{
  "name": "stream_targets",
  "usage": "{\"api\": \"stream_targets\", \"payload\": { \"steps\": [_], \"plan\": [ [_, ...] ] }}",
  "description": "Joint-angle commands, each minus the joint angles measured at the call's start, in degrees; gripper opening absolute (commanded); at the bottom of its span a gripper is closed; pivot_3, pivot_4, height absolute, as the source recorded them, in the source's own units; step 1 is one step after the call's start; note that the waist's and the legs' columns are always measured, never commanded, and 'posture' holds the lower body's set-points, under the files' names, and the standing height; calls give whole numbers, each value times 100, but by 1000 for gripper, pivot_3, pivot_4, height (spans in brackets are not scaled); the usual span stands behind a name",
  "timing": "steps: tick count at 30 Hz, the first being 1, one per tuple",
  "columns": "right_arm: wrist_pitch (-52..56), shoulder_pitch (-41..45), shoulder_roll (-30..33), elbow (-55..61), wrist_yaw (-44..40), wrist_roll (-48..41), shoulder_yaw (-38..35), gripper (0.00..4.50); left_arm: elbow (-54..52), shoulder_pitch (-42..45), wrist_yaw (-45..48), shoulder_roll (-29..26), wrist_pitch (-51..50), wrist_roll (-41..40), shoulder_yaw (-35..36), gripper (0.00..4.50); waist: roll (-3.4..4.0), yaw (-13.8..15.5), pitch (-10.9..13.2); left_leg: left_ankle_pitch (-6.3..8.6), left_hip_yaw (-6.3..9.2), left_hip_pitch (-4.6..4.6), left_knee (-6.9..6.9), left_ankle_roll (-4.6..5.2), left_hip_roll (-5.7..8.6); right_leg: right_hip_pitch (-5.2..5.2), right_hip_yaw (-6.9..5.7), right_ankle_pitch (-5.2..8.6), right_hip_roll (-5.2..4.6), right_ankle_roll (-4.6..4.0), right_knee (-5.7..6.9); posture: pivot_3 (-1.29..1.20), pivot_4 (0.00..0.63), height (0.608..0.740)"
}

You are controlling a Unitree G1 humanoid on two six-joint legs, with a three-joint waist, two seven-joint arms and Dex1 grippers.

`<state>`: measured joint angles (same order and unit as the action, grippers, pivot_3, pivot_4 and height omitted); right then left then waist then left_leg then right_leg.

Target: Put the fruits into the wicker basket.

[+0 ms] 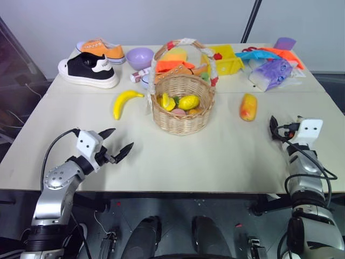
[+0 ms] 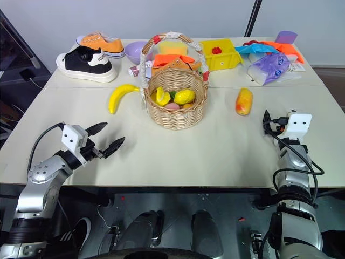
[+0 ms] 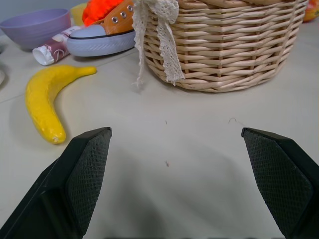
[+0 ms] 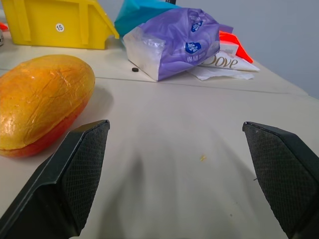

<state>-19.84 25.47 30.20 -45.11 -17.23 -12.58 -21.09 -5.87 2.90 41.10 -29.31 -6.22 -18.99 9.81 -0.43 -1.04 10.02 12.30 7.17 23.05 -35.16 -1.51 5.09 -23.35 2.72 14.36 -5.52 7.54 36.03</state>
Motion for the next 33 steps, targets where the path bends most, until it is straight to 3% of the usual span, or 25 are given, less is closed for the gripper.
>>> {"api": "stream_targets", "payload": {
  "steps": [1, 20, 33],
  "plan": [
    [-18, -14, 38, 248, 11, -60, -71, 4466, -133, 20, 64, -67, 74, -50, 47, 4500, 0, 0, 0, 0, 0, 0, 0, 0, 0, 0, 0, 0, 0, 0, 0, 0, 150, 740],
    [-24, 110, 151, 147, -78, -82, -118, 4466, -352, 62, 191, 10, -29, -154, -44, 4500, 0, 0, 0, 0, 0, -1, 0, 0, 0, 0, 0, 0, 0, 0, 0, 0, 150, 740],
    [403, -135, 176, 1055, -375, -290, -102, 4466, -431, 172, 421, 4, -93, -306, -64, 4500, 0, 3, 0, 0, 0, 0, 0, 0, 0, 1, 0, 0, 0, 0, 0, 0, 150, 740]
  ]
}}
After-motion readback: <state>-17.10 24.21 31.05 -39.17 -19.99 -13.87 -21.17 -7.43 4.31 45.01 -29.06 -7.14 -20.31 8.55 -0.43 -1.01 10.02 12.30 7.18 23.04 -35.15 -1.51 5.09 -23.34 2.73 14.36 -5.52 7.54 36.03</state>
